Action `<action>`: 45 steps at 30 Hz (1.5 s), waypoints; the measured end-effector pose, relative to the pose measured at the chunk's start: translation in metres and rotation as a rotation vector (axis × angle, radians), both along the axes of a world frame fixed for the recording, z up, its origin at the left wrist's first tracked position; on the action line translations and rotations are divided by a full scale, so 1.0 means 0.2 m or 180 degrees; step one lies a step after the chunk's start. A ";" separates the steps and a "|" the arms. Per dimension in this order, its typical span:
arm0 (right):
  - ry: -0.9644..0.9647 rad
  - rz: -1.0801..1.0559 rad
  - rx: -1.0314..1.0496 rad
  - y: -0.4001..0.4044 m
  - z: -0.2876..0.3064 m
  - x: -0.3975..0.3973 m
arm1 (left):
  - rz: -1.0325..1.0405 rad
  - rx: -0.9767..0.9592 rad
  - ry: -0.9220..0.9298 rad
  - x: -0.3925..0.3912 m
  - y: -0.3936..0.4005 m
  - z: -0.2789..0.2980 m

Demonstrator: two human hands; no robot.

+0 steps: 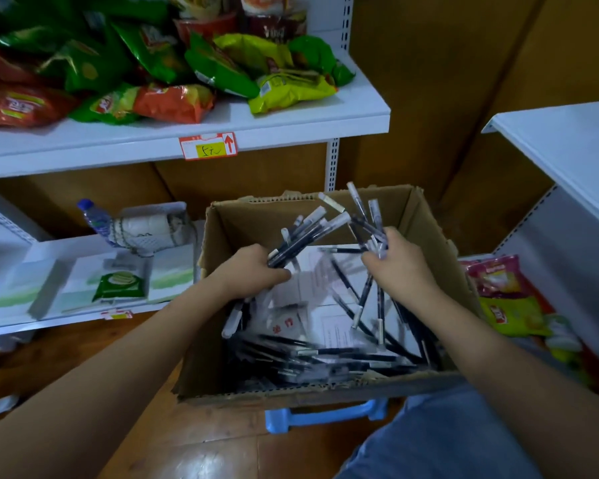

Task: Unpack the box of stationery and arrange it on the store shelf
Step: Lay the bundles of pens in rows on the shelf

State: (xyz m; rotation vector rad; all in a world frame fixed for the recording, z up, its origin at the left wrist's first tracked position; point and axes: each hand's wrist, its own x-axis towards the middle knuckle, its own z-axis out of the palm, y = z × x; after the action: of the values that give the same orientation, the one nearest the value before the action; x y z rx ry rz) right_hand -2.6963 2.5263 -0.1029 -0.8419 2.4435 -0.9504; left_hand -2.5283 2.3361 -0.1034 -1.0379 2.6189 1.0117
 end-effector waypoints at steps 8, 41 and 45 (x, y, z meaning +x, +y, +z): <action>0.0093 0.0157 -0.0636 0.03 0.13 0.03 | -0.0132 -0.0022 0.0355 0.04 0.11 0.16; 0.0885 -0.4033 -0.1627 2.60 0.83 0.37 | -0.3564 0.0472 0.1941 -0.90 2.56 0.83; 0.0839 -0.4677 -0.1691 3.01 0.81 0.50 | -0.4160 0.0632 0.1859 -0.89 3.06 0.81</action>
State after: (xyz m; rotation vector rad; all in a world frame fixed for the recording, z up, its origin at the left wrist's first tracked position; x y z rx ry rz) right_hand -2.5957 3.1291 0.0599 1.0588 2.8615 -2.0463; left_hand -2.7056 2.9488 0.0577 1.0903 2.5815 1.1541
